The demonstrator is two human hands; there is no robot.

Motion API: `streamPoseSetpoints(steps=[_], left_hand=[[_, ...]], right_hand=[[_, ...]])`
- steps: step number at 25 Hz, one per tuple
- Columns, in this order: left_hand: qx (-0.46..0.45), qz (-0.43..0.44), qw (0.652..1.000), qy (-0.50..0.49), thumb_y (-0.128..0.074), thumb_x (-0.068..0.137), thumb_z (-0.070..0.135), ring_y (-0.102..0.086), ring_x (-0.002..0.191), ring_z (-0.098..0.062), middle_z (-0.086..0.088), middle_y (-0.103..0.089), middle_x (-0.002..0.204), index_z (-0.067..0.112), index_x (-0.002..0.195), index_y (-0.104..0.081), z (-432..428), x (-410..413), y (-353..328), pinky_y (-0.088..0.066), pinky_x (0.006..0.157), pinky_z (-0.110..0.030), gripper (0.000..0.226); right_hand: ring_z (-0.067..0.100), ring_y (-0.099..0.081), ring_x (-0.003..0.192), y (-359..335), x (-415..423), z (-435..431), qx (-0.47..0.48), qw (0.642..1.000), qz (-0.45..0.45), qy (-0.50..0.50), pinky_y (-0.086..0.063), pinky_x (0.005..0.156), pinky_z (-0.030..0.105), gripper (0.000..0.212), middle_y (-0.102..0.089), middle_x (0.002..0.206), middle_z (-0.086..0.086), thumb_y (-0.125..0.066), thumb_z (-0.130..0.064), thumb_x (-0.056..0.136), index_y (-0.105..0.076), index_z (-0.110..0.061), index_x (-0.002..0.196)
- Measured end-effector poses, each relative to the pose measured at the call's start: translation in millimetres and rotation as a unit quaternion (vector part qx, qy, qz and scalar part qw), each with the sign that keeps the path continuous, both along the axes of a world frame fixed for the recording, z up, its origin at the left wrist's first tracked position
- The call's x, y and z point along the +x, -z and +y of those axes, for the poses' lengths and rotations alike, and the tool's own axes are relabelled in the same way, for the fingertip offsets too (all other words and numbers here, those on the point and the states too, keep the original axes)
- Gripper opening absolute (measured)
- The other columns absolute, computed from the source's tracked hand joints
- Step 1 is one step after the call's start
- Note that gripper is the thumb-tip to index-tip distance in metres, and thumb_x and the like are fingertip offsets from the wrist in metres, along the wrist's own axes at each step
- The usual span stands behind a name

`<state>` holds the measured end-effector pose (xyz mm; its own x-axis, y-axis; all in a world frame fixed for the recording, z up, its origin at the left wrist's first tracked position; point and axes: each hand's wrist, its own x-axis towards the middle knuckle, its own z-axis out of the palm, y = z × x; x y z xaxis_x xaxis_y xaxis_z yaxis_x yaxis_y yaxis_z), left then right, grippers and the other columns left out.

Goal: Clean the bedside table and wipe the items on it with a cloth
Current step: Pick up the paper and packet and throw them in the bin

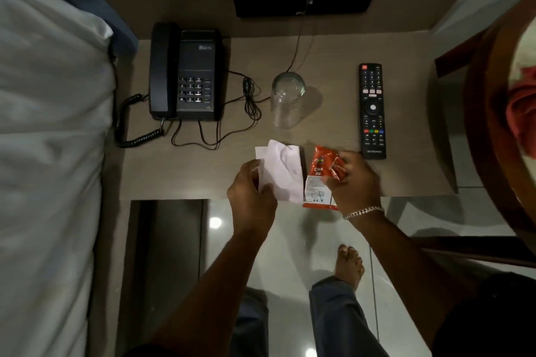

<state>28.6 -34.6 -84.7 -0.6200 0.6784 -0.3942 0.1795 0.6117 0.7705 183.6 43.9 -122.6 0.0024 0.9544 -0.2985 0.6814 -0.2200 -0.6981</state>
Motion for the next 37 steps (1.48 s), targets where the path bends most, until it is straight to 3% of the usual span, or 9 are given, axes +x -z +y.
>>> streamPoseSetpoints(steps=[3, 8, 12, 17, 20, 23, 26, 30, 37], left_hand=[[0.019, -0.01, 0.998, 0.065, -0.068, 0.083, 0.002, -0.063, 0.094, -0.018, -0.004, -0.065, 0.11, 0.013, 0.123, -0.058, -1, 33, -7, -0.053, 0.073, -0.013, 0.042], [0.036, 0.005, 0.969, 0.246, -0.069, 0.085, 0.014, -0.063, 0.094, -0.011, 0.003, -0.065, 0.117, 0.019, 0.122, -0.061, 5, 134, -5, -0.048, 0.061, -0.002, 0.038], [0.112, 0.028, 0.891, 0.439, -0.07, 0.083, 0.016, -0.065, 0.091, -0.008, -0.001, -0.07, 0.111, 0.014, 0.119, -0.064, -9, 232, 2, -0.056, 0.068, -0.012, 0.036], [0.082, -0.028, 0.848, 0.523, -0.067, 0.084, 0.007, -0.068, 0.103, -0.017, -0.004, -0.07, 0.118, 0.011, 0.121, -0.064, -35, 346, 26, -0.058, 0.083, -0.024, 0.037], [0.106, -0.036, 0.804, 0.584, -0.063, 0.086, 0.01, -0.069, 0.103, -0.019, -0.009, -0.071, 0.117, 0.003, 0.12, -0.064, -41, 392, 52, -0.06, 0.082, -0.03, 0.035], [0.143, -0.058, 0.77, 0.62, -0.066, 0.086, 0.009, -0.069, 0.104, -0.019, -0.013, -0.072, 0.111, -0.003, 0.114, -0.065, -41, 413, 71, -0.06, 0.081, -0.032, 0.031], [0.127, -0.077, 0.784, 0.602, -0.064, 0.085, 0.01, -0.065, 0.1, -0.008, -0.003, -0.07, 0.111, 0.003, 0.113, -0.067, -34, 409, 66, -0.06, 0.078, -0.027, 0.029], [0.062, -0.093, 0.831, 0.545, -0.059, 0.085, 0.008, -0.056, 0.095, 0.011, 0.003, -0.066, 0.11, 0.007, 0.114, -0.068, -16, 363, 42, -0.044, 0.073, 0.001, 0.03], [0.123, -0.063, 0.915, 0.379, -0.056, 0.087, 0.008, -0.065, 0.086, 0.0, 0.001, -0.072, 0.095, 0.01, 0.099, -0.071, 30, 227, 13, -0.047, 0.068, -0.006, 0.019]], right_hand=[[0.013, -0.062, 0.085, -14, 43, -28, 0.023, 0.995, 0.011, 0.099, -0.044, 0.061, 0.004, 0.046, -0.069, 0.104, 0.009, -0.079, -0.009, 0.073, -0.059, -0.007, 0.114], [-0.007, -0.053, 0.077, -24, 155, -84, 0.058, 0.96, 0.031, 0.272, -0.042, 0.065, 0.0, 0.046, -0.062, 0.093, -0.002, -0.083, -0.011, 0.069, -0.061, -0.007, 0.109], [0.012, -0.058, 0.078, -28, 253, -137, 0.019, 0.89, 0.038, 0.454, -0.042, 0.067, 0.009, 0.048, -0.061, 0.096, -0.001, -0.081, -0.007, 0.07, -0.058, -0.011, 0.111], [0.015, -0.056, 0.079, -6, 353, -184, -0.004, 0.827, -0.021, 0.562, -0.034, 0.057, -0.006, 0.047, -0.063, 0.095, 0.002, -0.08, -0.008, 0.071, -0.058, -0.013, 0.113], [0.017, -0.058, 0.081, 20, 395, -192, -0.011, 0.822, -0.048, 0.567, -0.039, 0.069, 0.002, 0.053, -0.065, 0.097, 0.002, -0.08, -0.009, 0.068, -0.057, -0.015, 0.116], [0.024, -0.064, 0.092, 38, 419, -193, -0.022, 0.832, -0.077, 0.549, -0.053, 0.086, 0.036, 0.058, -0.066, 0.109, 0.007, -0.078, -0.012, 0.067, -0.054, -0.017, 0.12], [0.031, -0.061, 0.106, 35, 420, -191, -0.022, 0.844, -0.121, 0.522, -0.051, 0.092, 0.039, 0.062, -0.059, 0.123, 0.011, -0.075, -0.011, 0.071, -0.049, -0.015, 0.126], [0.033, -0.058, 0.108, 14, 379, -184, -0.006, 0.87, -0.149, 0.471, -0.048, 0.087, 0.037, 0.057, -0.06, 0.12, 0.014, -0.077, -0.017, 0.073, -0.051, -0.011, 0.124], [0.01, -0.06, 0.074, -6, 216, -118, 0.121, 0.97, -0.074, 0.2, -0.052, 0.063, 0.025, 0.026, -0.069, 0.089, 0.002, -0.073, -0.024, 0.076, -0.065, -0.011, 0.097]])
